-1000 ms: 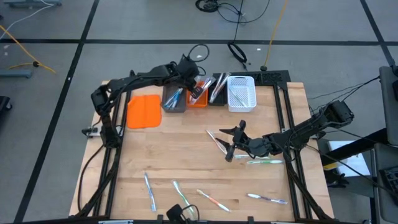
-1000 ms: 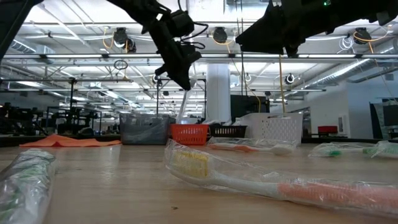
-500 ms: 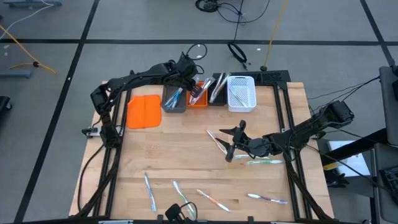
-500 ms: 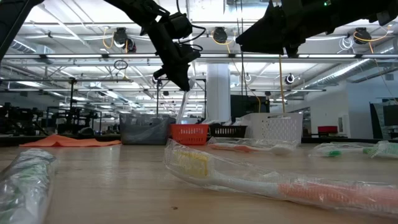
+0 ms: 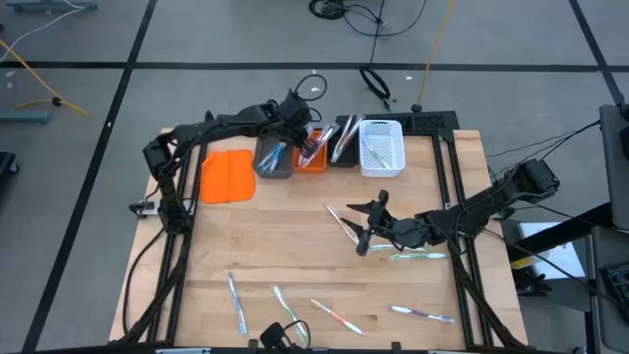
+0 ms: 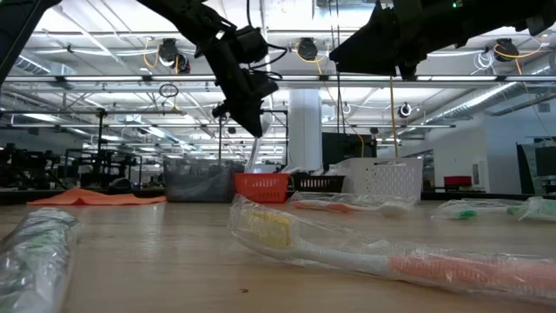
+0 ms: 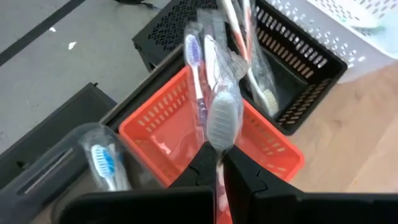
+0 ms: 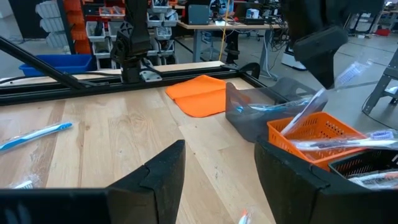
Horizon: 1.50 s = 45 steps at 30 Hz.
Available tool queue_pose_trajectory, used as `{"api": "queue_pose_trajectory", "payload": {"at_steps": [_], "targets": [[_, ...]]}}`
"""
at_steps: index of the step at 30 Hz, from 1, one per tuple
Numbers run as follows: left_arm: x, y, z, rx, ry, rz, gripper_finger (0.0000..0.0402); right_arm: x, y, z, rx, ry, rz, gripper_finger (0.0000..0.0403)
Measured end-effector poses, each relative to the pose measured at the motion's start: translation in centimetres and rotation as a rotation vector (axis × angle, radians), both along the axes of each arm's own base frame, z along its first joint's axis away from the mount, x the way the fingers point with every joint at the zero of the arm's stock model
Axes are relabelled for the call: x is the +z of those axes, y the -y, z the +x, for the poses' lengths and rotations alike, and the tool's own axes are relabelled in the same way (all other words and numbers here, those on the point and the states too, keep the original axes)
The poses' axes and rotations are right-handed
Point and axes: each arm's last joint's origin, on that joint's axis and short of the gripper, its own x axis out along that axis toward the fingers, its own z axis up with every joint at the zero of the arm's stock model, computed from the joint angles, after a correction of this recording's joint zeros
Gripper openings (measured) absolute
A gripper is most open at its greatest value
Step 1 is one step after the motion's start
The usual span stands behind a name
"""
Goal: Pick & Place Toothbrushes
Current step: Put the violet toothbrush into the orange bin, then put the green toothbrush into the white bin
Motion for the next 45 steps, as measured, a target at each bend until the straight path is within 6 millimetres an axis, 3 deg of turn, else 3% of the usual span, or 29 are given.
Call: {"api": "queue_pose_trajectory", "payload": {"at_steps": [19,33,40,45], "targets": [[0.08,-0.14,0.19,-0.015,0.02,0.027,0.0029,0.0,0.0,0.0,0.0,0.0,0.0,0.0187],[0.09,-0.23,0.13,0.017,0.014,0.038,0.018,0.0,0.0,0.0,0.0,0.0,0.0,0.0187],[0.17,-0.46,0.1,0.042,0.011,0.068,0.022,-0.01,-0.01,0.0,0.0,-0.001,0.0,0.0187],[0.17,-0.46,0.1,0.042,0.011,0.069,0.0223,-0.07,0.0,-0.02,0.0,-0.008,-0.003,0.0187]]}}
